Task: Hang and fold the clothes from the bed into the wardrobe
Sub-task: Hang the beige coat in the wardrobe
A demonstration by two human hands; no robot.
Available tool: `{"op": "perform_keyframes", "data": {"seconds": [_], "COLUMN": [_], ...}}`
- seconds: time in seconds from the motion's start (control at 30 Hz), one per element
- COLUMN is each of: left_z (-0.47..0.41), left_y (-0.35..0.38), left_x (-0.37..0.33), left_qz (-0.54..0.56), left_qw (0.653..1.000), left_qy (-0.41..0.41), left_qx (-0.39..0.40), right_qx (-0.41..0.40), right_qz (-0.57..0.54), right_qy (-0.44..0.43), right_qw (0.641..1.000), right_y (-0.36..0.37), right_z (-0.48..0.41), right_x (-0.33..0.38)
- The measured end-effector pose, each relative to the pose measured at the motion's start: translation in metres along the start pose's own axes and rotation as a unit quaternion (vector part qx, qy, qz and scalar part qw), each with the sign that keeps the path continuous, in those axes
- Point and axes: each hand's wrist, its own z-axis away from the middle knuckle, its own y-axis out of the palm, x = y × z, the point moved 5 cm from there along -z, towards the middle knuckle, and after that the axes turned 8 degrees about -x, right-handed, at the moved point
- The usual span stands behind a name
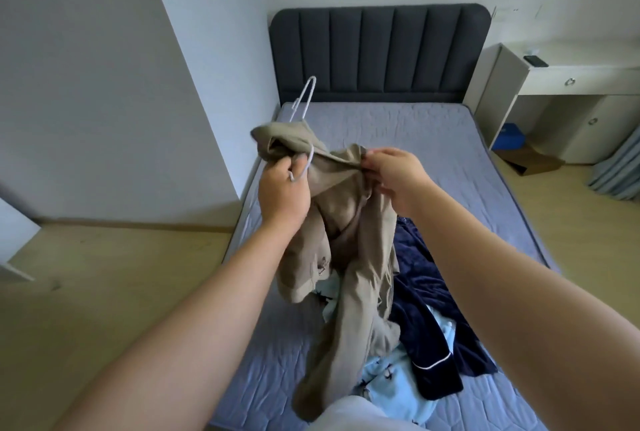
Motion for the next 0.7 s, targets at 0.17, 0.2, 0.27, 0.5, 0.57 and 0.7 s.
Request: {"op": "perform_keyframes", "data": {"seconds": [0.17,0.2,0.27,0.5,0.57,0.7], "left_z": [-0.007,-0.005,-0.002,-0.007,-0.011,-0.022], "left_y": [0.000,0.001,0.002,-0.005,-0.012,-0.033], "left_x": [-0.016,-0.017,-0.017,-0.010,-0.006,0.008], "left_qz": [0.019,0.019,0.030,0.062,0.068,0.044], "left_qw": [0.999,0.998,0.997,0.997,0.997,0.998], "left_qy": [0.042,0.051,0.061,0.031,0.018,0.005], "left_qx": [0.022,0.027,0.033,0.036,0.025,-0.034], "right_qx": [0.162,0.199,0.255,0.209,0.167,0.020], "right_qz": [0.094,0.147,0.246,0.370,0.329,0.245], "right_qy": [0.065,0.077,0.085,-0.011,0.006,0.014], "right_qw": [0.980,0.966,0.931,0.905,0.929,0.969], "right_y": [0.005,0.008,0.014,0.032,0.028,0.002], "right_z": [0.014,0.017,0.026,0.030,0.022,-0.004], "right_x": [-0.056,-0.070,-0.096,-0.143,-0.140,-0.104]}}
